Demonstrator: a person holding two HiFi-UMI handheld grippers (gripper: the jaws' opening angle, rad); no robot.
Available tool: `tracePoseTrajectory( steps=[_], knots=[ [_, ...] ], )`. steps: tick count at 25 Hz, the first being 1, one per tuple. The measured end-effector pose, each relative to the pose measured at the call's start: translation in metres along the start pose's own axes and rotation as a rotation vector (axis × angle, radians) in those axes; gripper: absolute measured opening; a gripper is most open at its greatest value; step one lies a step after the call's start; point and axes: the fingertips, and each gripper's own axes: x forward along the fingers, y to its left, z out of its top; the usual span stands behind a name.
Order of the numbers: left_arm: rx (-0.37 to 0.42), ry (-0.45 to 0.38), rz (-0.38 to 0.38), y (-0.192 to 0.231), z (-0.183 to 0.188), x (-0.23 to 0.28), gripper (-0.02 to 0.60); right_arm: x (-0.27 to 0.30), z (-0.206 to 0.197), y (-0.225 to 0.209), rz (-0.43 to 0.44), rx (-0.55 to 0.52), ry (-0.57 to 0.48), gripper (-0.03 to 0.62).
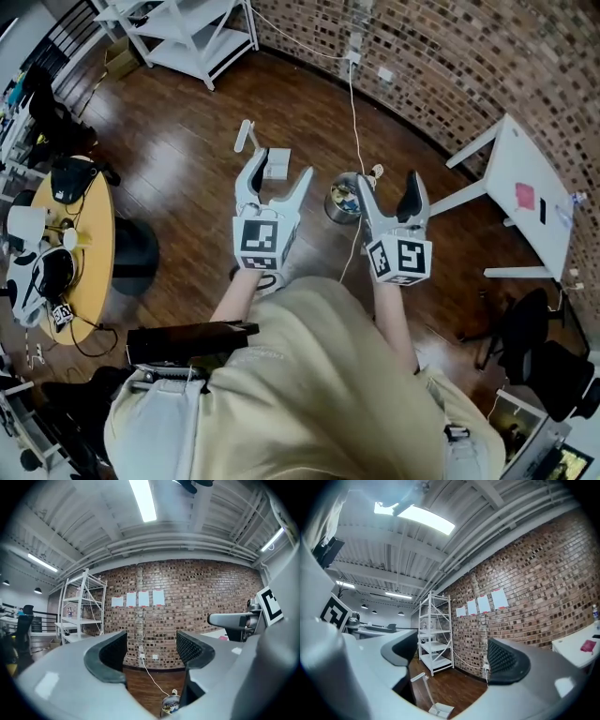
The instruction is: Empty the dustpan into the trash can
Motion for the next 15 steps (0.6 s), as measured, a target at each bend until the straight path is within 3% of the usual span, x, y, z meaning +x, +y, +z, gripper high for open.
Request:
tracePoseTrajectory(
  steps=[6, 15],
  knots=[
    [-0.039, 0.063, 0.034, 0.024, -0.031, -0.01, 0.316, 0.015, -0.012, 0.027, 0.051, -0.002, 0.039, 0.453],
    [-0.019, 0.042, 0.009, 0.019, -0.024, -0.008, 0.316, 0.017, -0.015, 0.042, 0.078, -0.006, 0.05, 0.453]
  ],
)
